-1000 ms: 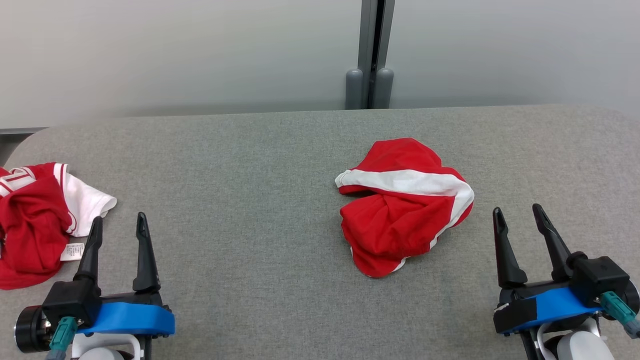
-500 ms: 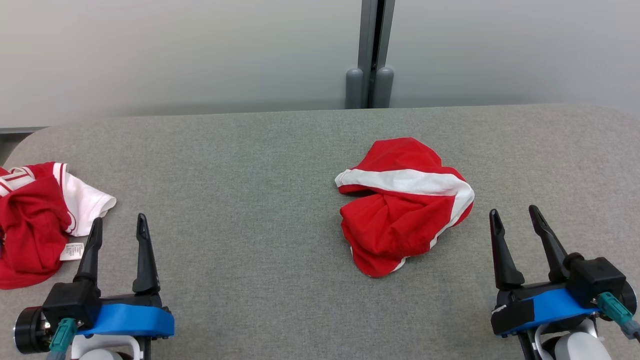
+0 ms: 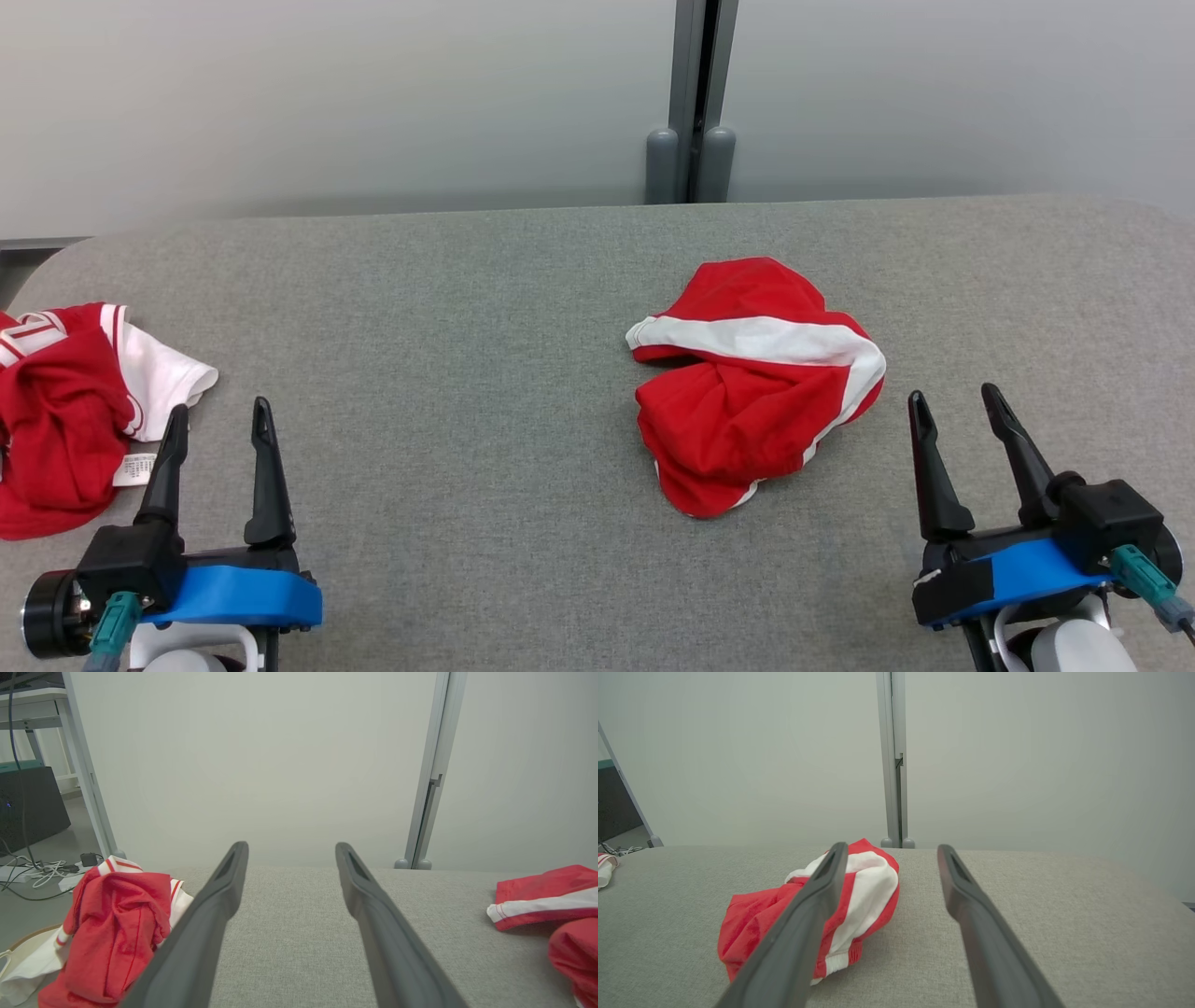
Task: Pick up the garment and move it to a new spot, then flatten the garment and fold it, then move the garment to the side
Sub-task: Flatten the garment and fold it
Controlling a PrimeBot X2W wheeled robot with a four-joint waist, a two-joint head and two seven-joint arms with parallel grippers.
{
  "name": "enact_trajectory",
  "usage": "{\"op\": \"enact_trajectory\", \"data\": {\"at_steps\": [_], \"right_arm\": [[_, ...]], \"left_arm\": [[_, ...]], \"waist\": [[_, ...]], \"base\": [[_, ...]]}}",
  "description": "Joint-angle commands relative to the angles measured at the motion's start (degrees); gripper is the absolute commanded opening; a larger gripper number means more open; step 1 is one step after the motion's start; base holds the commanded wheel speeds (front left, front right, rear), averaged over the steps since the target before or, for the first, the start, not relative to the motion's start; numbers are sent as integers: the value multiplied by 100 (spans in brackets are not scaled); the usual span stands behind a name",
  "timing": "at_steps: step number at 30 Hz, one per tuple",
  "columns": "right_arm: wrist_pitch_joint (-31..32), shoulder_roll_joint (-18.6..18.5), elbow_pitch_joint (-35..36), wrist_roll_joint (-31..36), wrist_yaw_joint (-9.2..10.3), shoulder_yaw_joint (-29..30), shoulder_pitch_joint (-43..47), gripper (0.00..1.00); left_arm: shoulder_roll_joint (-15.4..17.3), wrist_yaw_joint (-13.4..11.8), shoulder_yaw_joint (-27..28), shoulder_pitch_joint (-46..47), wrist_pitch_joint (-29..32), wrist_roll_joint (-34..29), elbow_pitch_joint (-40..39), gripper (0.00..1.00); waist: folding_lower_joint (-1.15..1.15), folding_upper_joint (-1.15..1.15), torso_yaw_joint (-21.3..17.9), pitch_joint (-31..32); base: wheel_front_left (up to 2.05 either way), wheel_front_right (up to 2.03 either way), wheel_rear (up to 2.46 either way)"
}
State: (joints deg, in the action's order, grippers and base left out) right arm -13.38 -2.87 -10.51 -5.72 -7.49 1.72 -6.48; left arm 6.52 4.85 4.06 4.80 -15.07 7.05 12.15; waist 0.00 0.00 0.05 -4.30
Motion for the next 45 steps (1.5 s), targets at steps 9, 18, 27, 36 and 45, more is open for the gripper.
{"op": "enact_trajectory", "data": {"at_steps": [9, 18, 27, 36, 45], "right_arm": [[-35, -3, -65, -49, -1, -39, -49, 100], [-40, -4, -614, 3, -1, -229, -316, 100], [-133, -5, -1936, 18, -1, -198, -777, 100], [-176, -6, -3290, -40, -1, -176, -1454, 100], [-170, -5, -3635, -226, 0, -256, -1635, 0]], "left_arm": [[58, -27, -20, 85, -15, 40, 9, 100], [25, 16, -137, 290, -15, 62, 51, 100], [-46, 69, -259, 617, -15, 92, 76, 100], [-80, 112, -356, 806, -15, 51, 115, 100], [-82, 114, -305, 818, -15, 39, 146, 100]], "waist": [[0, 0, 8, 16], [0, 0, 168, -132], [0, 0, 549, -480], [0, 0, 863, -731], [0, 0, 870, -712]], "base": [[0, 0, 0], [0, 0, 0], [0, 0, 0], [0, 0, 0], [0, 0, 0]]}}
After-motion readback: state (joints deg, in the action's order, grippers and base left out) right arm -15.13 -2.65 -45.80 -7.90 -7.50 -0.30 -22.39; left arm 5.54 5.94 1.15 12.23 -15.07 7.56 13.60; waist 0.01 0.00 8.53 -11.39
